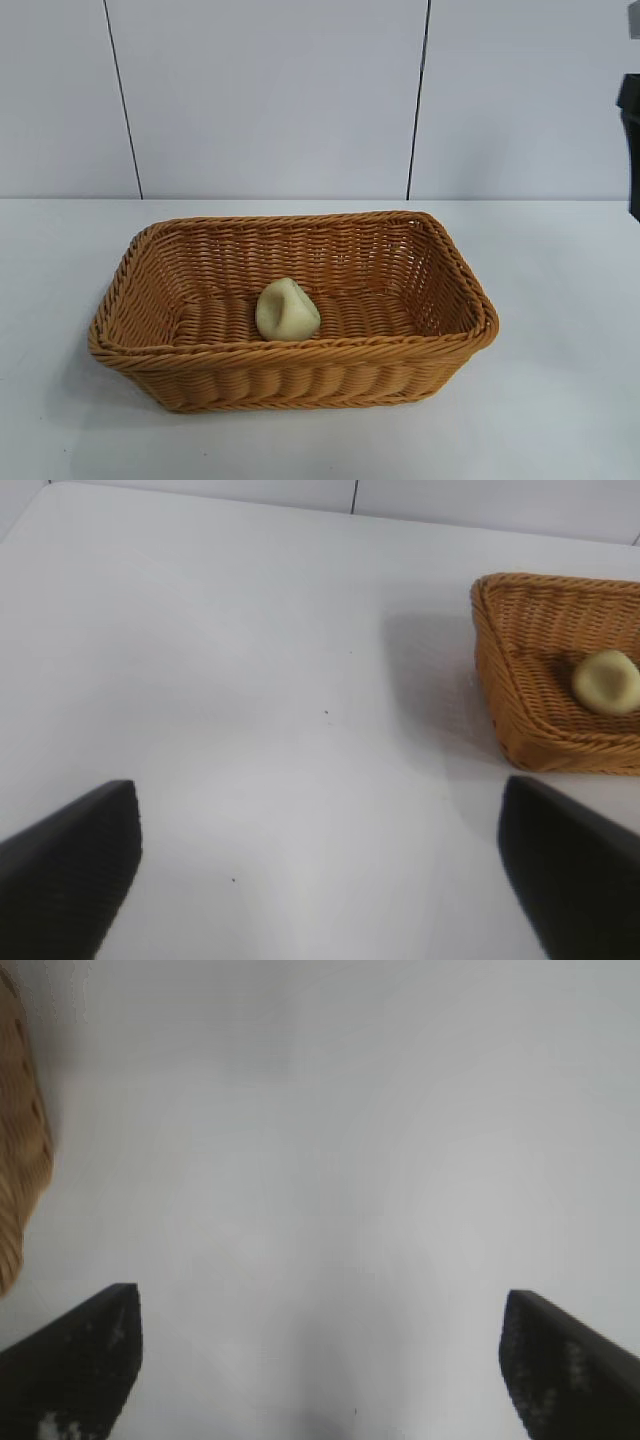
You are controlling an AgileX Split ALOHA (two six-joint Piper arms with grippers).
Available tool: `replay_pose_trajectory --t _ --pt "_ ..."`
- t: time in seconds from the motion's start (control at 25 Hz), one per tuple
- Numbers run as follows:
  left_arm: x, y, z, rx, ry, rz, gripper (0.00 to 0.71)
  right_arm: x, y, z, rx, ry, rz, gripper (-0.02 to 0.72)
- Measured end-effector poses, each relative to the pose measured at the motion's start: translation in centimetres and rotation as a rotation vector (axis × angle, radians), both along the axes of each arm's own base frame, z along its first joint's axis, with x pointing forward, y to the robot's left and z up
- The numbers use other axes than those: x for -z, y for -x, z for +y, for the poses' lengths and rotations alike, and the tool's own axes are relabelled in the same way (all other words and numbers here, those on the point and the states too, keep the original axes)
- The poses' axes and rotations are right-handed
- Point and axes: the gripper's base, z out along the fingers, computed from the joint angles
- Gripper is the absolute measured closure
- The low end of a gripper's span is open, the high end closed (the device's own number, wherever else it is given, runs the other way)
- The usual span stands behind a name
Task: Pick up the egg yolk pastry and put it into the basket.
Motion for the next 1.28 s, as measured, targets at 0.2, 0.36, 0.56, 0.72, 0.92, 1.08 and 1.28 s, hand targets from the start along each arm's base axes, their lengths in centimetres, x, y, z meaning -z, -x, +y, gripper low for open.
replay_pose_trajectory --t 0.2,0.36,0.56,0.72,0.92,1.08,1.28 --pt "0.0 0.0 0.0 0.000 0.000 0.000 0.015 0.1 6.3 -0.4 -0.022 -0.001 -0.048 0.008" --pt "0.0 0.0 0.0 0.000 0.000 0.000 0.015 0.3 9.6 -0.5 -0.027 -0.017 -0.186 0.008" --pt "0.0 0.0 0.0 0.000 0.000 0.000 0.015 1.7 13.0 -0.5 -0.052 -0.030 -0.301 0.008" --pt "0.0 0.0 0.0 0.000 0.000 0.000 0.015 2.7 15.1 -0.7 -0.058 -0.030 -0.342 0.008" --pt "0.0 0.0 0.0 0.000 0.000 0.000 0.015 1.8 16.4 -0.7 -0.059 -0.037 -0.445 0.008" --pt "0.0 0.0 0.0 0.000 0.000 0.000 0.015 1.2 17.4 -0.7 -0.059 -0.041 -0.524 0.008" --pt "0.0 0.0 0.0 0.000 0.000 0.000 0.015 0.3 19.3 -0.9 -0.060 -0.046 -0.656 0.008"
